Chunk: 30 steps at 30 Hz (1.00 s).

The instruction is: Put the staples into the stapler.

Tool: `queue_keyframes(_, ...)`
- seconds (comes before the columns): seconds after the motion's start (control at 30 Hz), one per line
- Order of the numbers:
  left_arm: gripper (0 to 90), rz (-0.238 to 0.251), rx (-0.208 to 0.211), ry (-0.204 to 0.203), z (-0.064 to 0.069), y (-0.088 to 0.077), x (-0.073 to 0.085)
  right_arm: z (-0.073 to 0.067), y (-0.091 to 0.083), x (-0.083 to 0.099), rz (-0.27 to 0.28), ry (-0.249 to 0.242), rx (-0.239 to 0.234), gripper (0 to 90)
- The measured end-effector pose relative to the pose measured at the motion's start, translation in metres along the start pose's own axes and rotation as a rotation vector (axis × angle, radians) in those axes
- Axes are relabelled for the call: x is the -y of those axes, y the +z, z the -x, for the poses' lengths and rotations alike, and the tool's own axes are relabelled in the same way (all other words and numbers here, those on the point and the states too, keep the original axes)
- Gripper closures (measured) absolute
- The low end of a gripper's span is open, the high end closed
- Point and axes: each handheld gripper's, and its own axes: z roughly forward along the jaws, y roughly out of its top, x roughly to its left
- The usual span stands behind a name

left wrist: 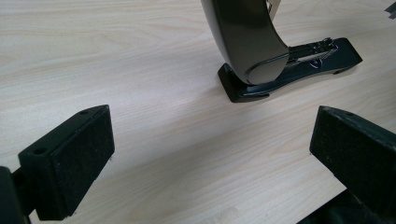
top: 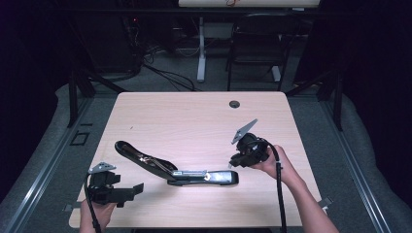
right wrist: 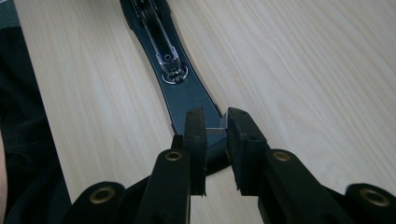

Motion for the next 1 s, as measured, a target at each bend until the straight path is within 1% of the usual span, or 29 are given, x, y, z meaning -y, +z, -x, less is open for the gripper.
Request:
queue_keyframes(0.03, 0.1, -0.001, 0.001, 0.000, 0.000, 0.000, 0.000, -0.001, 0.002, -0.003, 0.001, -0.007, -0.018, 78.6)
queue_keyframes(0.07, 0.1, -0.001, 0.001, 0.001, 0.000, 0.000, 0.000, -0.001, 0.003, -0.004, 0.003, -0.009, -0.021, 78.6)
queue_keyframes(0.1, 0.1, -0.001, 0.002, 0.002, 0.000, 0.000, 0.000, 0.000, 0.000, -0.008, -0.052, -0.025, -0.061, 78.6)
queue_keyframes(0.2, 0.1, 0.000, 0.002, 0.003, 0.000, 0.000, 0.000, -0.002, 0.003, -0.012, -0.048, -0.041, -0.067, 78.6)
queue_keyframes(0.3, 0.1, 0.001, 0.001, 0.005, 0.000, 0.000, 0.000, -0.004, 0.005, -0.018, -0.051, -0.063, -0.075, 78.6)
queue_keyframes(0.33, 0.1, 0.002, 0.002, 0.005, 0.000, 0.000, 0.000, -0.004, 0.006, -0.020, -0.054, -0.079, -0.073, 78.6)
queue_keyframes(0.4, 0.1, 0.003, 0.003, 0.005, 0.000, 0.000, 0.000, -0.006, 0.008, -0.024, -0.053, -0.090, -0.077, 78.6)
queue_keyframes(0.5, 0.1, 0.004, 0.003, 0.005, 0.000, 0.000, 0.000, -0.010, 0.013, -0.030, -0.069, -0.131, -0.078, 78.6)
queue_keyframes(0.53, 0.1, 0.004, 0.003, 0.005, 0.000, 0.000, 0.000, -0.011, 0.015, -0.031, -0.068, -0.138, -0.075, 78.6)
queue_keyframes(0.77, 0.1, 0.001, 0.002, 0.009, 0.000, 0.000, 0.000, -0.017, 0.024, -0.039, -0.069, -0.173, -0.093, 78.5)
queue_keyframes(0.87, 0.1, 0.000, 0.003, 0.009, 0.000, 0.000, 0.000, -0.019, 0.027, -0.044, -0.080, -0.198, -0.095, 78.5)
queue_keyframes(0.9, 0.1, 0.000, 0.002, 0.009, 0.000, 0.000, 0.000, -0.020, 0.028, -0.044, -0.074, -0.194, -0.096, 78.5)
queue_keyframes(1.0, 0.1, -0.001, 0.003, 0.009, 0.000, 0.000, 0.000, -0.021, 0.030, -0.047, -0.082, -0.212, -0.102, 78.5)
